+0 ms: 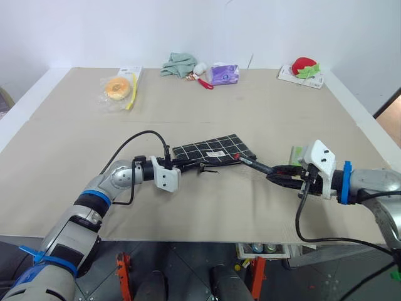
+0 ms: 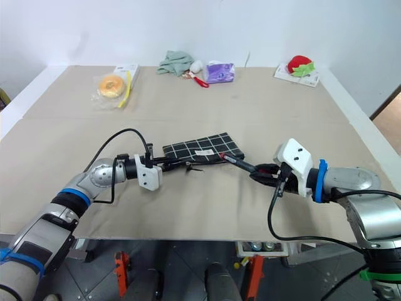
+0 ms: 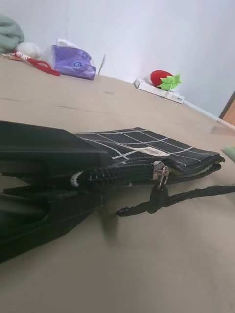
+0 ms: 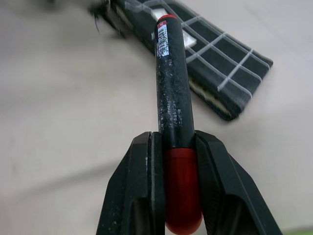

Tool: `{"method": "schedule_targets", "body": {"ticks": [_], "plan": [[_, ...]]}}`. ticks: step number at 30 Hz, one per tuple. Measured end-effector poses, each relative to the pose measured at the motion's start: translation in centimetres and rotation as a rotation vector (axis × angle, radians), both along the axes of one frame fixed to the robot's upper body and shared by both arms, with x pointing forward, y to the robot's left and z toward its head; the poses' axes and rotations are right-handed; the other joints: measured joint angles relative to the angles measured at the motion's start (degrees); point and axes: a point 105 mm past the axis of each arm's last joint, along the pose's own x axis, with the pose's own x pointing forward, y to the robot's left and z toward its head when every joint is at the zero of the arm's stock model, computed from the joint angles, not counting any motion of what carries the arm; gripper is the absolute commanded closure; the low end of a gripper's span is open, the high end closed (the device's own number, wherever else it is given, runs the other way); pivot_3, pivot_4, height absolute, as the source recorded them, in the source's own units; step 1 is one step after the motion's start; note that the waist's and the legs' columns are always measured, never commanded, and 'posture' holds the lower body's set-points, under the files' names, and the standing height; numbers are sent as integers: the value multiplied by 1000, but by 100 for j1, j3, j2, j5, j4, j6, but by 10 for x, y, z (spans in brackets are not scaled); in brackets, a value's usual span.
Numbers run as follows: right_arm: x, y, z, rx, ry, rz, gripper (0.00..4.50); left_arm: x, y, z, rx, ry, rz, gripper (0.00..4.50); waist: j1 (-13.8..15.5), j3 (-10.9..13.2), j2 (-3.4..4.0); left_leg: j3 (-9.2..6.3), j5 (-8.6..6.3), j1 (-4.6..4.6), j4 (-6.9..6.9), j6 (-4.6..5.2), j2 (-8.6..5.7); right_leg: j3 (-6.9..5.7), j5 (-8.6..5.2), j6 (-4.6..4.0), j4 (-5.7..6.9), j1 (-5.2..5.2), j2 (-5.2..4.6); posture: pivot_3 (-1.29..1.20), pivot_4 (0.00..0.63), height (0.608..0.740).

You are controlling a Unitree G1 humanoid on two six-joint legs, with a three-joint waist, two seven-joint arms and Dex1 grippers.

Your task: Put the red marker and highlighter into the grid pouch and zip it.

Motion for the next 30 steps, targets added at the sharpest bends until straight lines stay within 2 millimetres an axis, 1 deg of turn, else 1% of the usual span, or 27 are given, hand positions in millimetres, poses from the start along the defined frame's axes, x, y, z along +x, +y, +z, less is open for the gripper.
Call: {"method": "schedule_targets", "body": {"ticks": [2, 4, 8, 13, 19, 21, 23, 25, 27, 30], "plan": [[2, -2, -11, -38, 20, -12, 3927, 0, 0, -1, -1, 1, -1, 4500, 2, 0, 0, 1, 3, 0, 0, -2, -1, 2, 2, 1, 0, 0, -1, 0, 150, 739], [4, -3, -16, -47, 33, -25, 3927, -1, 0, -2, -2, 6, 1, 4500, 1, 0, 0, 5, 4, -1, 0, -3, -2, 6, 3, 2, 0, 0, -2, 0, 150, 739], [14, -6, -15, -60, 10, -57, 3927, -2, 0, -3, -2, 8, -2, 4500, 13, 0, 0, 4, 3, -9, 0, -3, -3, 8, 1, 6, -1, -4, -2, 0, 150, 739], [21, -11, -15, -75, -5, -85, 3927, -3, -2, -1, -8, 1, -9, 4500, 16, 0, -1, 4, 2, -12, 0, -2, -6, 8, -2, 8, -1, -4, -6, 0, 150, 739], [24, -1, -21, -77, -9, -66, 3927, -4, -4, 1, -11, -5, -18, 4500, 7, 0, 0, 4, 3, -8, 0, -2, -4, 8, 1, 5, 0, -4, -3, 0, 150, 739], [27, 7, -22, -85, -16, -48, 3927, -5, -4, 0, -16, -2, -18, 4500, 3, 0, 0, 4, 3, -8, 0, -2, -4, 8, 1, 5, 0, -5, -3, 0, 150, 739], [33, 20, -20, -96, -46, -24, 3927, -4, -4, 0, -20, 6, -14, 4500, 0, 0, 0, 4, 3, -7, 1, -2, -4, 8, 2, 4, 0, -4, -2, 0, 150, 739], [39, 36, -18, -102, -73, 12, 3927, -5, -7, -1, -23, 12, -21, 4500, 1, 1, 0, 3, 3, -7, 1, -2, -3, 7, 2, 4, 0, -5, -1, 0, 150, 739], [45, 60, -15, -104, -115, 63, 3927, -7, -13, 0, -32, 12, -37, 4500, 5, 0, 0, 3, 3, -9, 1, -2, -4, 7, 2, 4, 0, -6, -1, 0, 150, 739], [50, 79, -10, -104, -155, 100, 3927, -8, -14, 3, -40, 6, -46, 4500, 11, 0, 0, 1, 3, -13, 0, -2, -4, 6, 1, 4, 0, -8, -3, 0, 150, 739]]}}
